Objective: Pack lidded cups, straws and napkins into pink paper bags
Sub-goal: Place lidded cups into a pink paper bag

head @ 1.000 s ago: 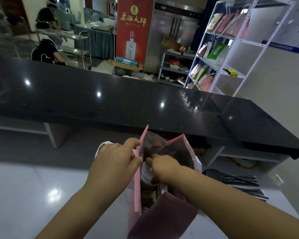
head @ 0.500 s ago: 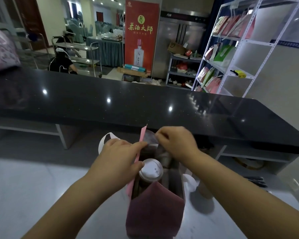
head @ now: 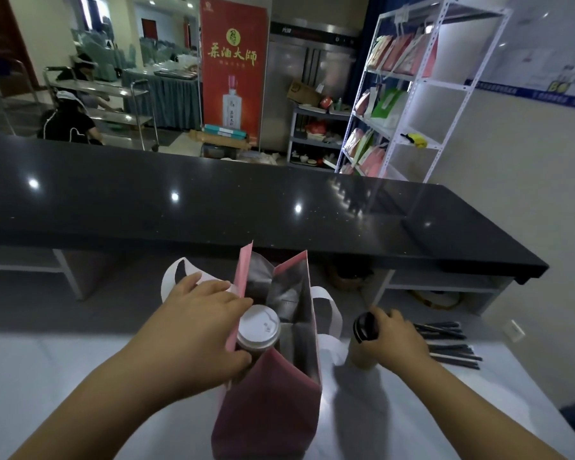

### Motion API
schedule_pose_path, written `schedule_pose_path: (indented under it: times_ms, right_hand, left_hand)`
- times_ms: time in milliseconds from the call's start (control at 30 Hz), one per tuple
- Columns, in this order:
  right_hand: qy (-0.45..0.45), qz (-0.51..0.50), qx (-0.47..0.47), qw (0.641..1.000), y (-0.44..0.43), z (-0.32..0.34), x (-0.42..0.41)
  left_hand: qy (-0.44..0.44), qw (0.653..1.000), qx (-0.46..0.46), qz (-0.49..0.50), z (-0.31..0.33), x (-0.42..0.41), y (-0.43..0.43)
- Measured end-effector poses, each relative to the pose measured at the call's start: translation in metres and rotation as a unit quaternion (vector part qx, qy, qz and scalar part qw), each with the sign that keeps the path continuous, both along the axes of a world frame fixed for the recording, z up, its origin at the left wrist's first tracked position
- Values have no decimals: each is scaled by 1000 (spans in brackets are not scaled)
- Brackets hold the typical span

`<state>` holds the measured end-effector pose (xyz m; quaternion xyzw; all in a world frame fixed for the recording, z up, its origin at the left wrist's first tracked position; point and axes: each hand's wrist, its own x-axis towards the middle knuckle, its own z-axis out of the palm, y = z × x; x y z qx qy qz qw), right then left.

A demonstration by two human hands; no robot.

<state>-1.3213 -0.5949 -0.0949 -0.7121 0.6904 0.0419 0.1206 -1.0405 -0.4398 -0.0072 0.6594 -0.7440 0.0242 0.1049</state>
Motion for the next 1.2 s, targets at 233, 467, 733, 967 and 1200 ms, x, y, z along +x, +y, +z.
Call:
schedule_pose_path:
  times_ms: [233,467,733,967,1200]
  right_hand:
    - [-59,-12,-122,991,4,34,18]
    - [-229,83,-350,905,33,117,68]
    - [-121,229,-230,938,76,136,127]
    - [48,310,30,949,81,96,164]
    - [214,402,134,880,84,75,185]
  left_hand:
    - [-66,997,19,-27,-1,5,6]
    - [-31,997,53,-54,-7,14,12]
    - [-11,994,89,-61,-12,28,12]
    - [6,989,112,-98,-16,39,17]
    - [25,984,125,-125,-23,46,18]
